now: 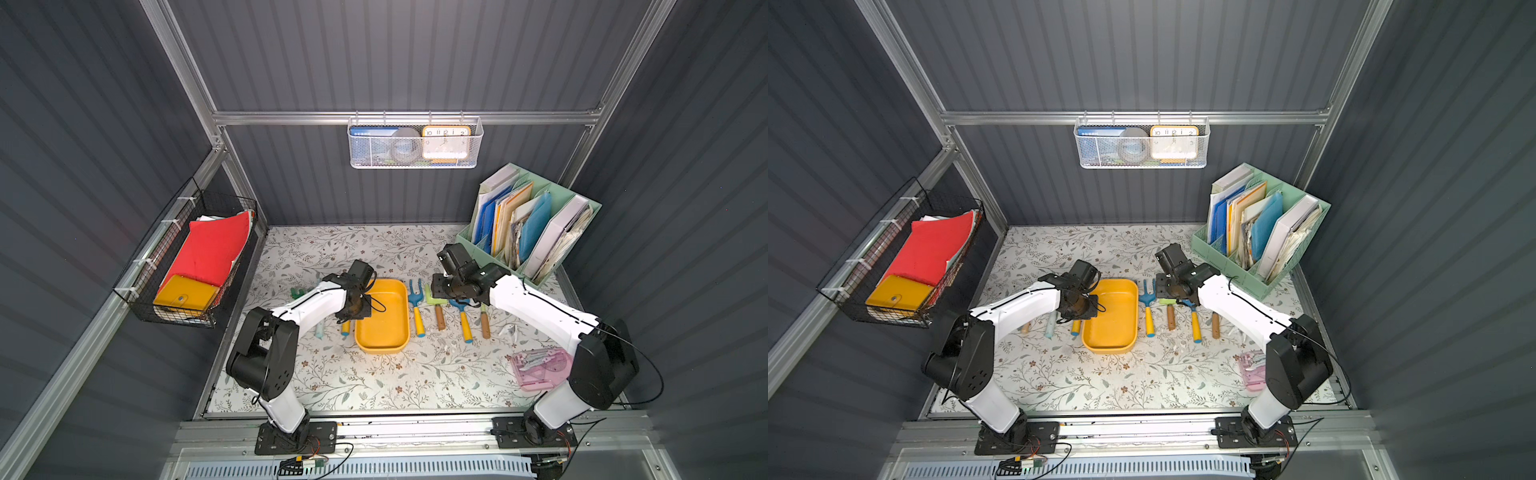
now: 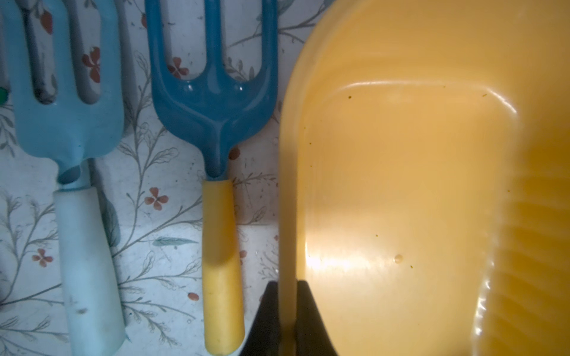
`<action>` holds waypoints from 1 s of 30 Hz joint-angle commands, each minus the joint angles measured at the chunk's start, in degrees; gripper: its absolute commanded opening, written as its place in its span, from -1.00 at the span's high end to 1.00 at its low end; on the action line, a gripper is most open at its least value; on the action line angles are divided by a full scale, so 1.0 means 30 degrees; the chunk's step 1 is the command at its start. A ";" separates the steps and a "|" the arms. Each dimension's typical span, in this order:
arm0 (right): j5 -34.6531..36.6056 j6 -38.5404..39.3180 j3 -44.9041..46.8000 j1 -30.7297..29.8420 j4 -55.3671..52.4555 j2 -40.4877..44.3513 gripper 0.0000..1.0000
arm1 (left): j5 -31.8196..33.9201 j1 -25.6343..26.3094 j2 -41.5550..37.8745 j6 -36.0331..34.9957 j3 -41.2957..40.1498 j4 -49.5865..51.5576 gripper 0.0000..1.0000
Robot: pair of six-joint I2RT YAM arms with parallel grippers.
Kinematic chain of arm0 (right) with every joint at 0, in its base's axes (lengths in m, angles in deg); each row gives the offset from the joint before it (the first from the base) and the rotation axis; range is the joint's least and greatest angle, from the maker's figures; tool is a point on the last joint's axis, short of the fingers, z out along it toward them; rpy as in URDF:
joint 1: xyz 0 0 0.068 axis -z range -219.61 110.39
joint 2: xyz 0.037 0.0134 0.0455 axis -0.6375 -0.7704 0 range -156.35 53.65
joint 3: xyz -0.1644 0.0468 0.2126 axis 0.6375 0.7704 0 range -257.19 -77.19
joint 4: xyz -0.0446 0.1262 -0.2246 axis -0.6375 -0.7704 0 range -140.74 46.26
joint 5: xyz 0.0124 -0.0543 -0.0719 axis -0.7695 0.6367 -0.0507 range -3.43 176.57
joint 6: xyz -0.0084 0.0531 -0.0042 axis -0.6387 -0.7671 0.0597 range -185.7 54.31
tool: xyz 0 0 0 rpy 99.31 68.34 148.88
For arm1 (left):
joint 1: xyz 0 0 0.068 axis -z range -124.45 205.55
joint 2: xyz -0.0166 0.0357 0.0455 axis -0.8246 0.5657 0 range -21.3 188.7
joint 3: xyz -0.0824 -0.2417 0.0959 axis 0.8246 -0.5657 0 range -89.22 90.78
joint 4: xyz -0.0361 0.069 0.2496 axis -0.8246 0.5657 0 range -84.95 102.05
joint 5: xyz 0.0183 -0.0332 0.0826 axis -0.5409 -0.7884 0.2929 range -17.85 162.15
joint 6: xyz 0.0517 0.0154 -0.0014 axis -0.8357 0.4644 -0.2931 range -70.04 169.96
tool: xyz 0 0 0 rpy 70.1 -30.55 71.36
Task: Take the hand rake out of the storage box
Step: Move the storage box to the center of the board.
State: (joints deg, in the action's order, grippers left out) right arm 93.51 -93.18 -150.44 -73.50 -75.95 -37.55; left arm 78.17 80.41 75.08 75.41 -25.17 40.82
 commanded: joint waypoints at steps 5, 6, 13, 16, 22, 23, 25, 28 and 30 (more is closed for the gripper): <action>0.0623 0.0460 0.0083 0.0082 -0.0589 0.0915 0.04 | -0.0458 0.1090 -0.2475 0.1314 -0.1253 0.2119 0.77; 0.0645 0.0505 0.0078 0.0091 -0.0577 0.0959 0.04 | -0.0428 0.1163 -0.2697 0.1533 -0.1457 0.2237 0.77; 0.0570 0.0505 0.0057 0.0085 -0.0425 0.0906 0.05 | 0.0095 0.1233 -0.2782 0.2611 -0.2257 0.1761 0.78; 0.0419 0.0494 -0.0039 0.0098 -0.0498 0.0883 0.06 | 0.0062 0.1223 -0.2021 0.2700 -0.1727 0.1575 0.78; 0.0479 0.0637 0.0126 0.0120 -0.0609 0.1073 0.07 | 0.0165 0.1230 -0.1524 0.2670 -0.1299 0.1841 0.78; 0.0404 0.0644 0.0176 0.0112 -0.0604 0.1051 0.07 | 0.0245 0.1204 -0.1594 0.2732 -0.1338 0.1821 0.77; 0.0133 0.0624 0.0191 0.0127 -0.0631 0.0983 0.07 | 0.0336 0.1190 -0.1628 0.2737 -0.1337 0.1903 0.72; -0.0254 0.0593 0.0214 0.0108 -0.0864 0.0764 0.06 | 0.0339 0.1196 -0.1654 0.2664 -0.1311 0.2073 0.60; -0.0299 0.0605 0.0242 0.0102 -0.0998 0.0749 0.06 | 0.0556 0.1205 -0.1794 0.2576 -0.1197 0.2246 0.39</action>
State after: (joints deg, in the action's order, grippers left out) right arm 93.40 -91.74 -150.44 -73.34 -77.04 -35.21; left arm 78.52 84.10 70.07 83.04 -29.95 45.30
